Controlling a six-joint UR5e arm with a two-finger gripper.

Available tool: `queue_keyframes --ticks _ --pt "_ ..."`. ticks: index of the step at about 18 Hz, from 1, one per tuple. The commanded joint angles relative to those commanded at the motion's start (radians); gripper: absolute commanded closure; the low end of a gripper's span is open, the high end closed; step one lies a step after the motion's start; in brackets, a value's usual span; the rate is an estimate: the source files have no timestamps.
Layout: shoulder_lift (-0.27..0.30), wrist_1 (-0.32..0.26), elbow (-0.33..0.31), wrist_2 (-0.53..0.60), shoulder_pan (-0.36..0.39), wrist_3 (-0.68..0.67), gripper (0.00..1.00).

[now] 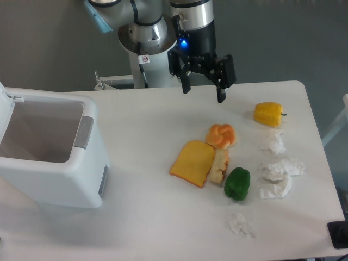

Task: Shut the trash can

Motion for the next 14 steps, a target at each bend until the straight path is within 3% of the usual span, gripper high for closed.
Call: queue_keyframes --ticks 14 --pt "0.000 0.005 0.003 -0.049 0.009 -0.050 0.00"
